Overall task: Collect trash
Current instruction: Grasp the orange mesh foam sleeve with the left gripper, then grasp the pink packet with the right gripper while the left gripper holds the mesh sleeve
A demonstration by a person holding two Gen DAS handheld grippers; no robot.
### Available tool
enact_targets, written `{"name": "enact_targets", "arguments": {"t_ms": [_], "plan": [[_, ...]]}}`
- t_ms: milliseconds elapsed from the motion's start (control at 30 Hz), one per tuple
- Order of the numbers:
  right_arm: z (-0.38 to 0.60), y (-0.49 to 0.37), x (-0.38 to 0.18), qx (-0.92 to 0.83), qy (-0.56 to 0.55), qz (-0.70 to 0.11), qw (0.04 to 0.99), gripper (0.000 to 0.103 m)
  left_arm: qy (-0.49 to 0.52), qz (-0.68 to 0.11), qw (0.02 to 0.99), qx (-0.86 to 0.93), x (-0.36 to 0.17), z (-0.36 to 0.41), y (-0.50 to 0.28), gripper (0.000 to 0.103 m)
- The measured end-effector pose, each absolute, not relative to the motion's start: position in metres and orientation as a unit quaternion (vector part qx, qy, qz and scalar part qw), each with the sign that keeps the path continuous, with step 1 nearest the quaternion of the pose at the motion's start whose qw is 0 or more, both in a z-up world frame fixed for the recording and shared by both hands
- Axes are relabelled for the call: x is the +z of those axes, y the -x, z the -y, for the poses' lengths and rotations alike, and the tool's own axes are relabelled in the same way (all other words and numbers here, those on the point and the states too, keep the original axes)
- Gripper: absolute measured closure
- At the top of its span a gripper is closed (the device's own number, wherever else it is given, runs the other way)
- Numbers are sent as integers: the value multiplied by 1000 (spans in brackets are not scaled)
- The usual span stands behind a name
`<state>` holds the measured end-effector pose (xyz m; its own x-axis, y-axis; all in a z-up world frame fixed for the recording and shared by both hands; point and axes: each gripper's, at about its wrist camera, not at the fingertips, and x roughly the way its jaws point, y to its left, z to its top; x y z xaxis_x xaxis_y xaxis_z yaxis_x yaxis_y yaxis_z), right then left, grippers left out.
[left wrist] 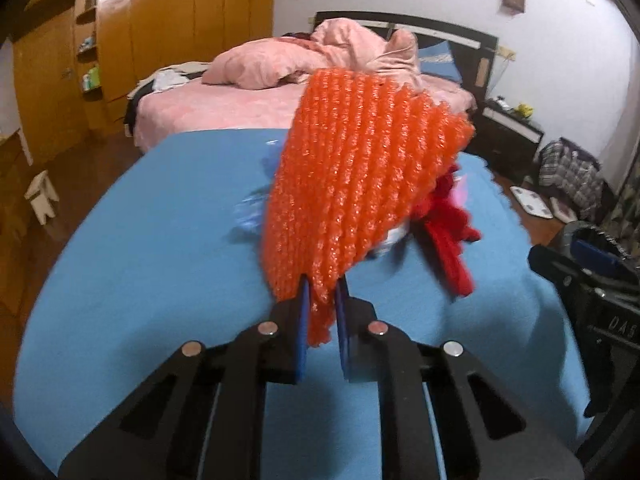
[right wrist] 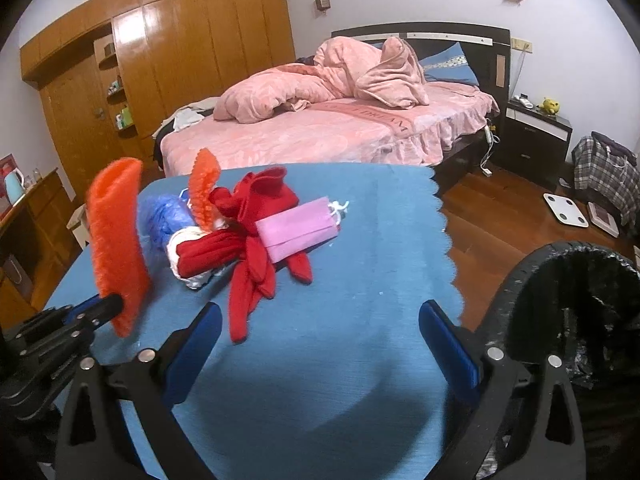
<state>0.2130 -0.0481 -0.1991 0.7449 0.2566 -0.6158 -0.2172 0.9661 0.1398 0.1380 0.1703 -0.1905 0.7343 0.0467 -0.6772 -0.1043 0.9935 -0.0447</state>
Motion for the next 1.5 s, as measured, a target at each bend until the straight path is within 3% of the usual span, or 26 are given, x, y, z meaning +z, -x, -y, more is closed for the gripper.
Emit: {"name": "enact_targets", "arguments": {"t_ms": [533,900,967,1100,1200,1500], "plan": [[37,-256,-197,101,-36,-331,938,21,63,-345,934,66,-187,-188,-166,91],[18,-303,-215,112,-25,-354,928,23,59,-347,934,67,-198,-176,-200,91],[14,-308,-222,122,-22,-367,922,29,55,-348,934,65,-200,-175,-201,91],[13,-313,-227,167,-38,-386,906,71,55,-348,934,62,-201,-174,-203,91],[14,-309,-226,185,-44,-378,906,86,55,-347,934,62,-199,-175,-203,91],[28,-284,-211,185,-52,-359,913,88,57,-337,938,55,-190,-168,-188,91]]}}
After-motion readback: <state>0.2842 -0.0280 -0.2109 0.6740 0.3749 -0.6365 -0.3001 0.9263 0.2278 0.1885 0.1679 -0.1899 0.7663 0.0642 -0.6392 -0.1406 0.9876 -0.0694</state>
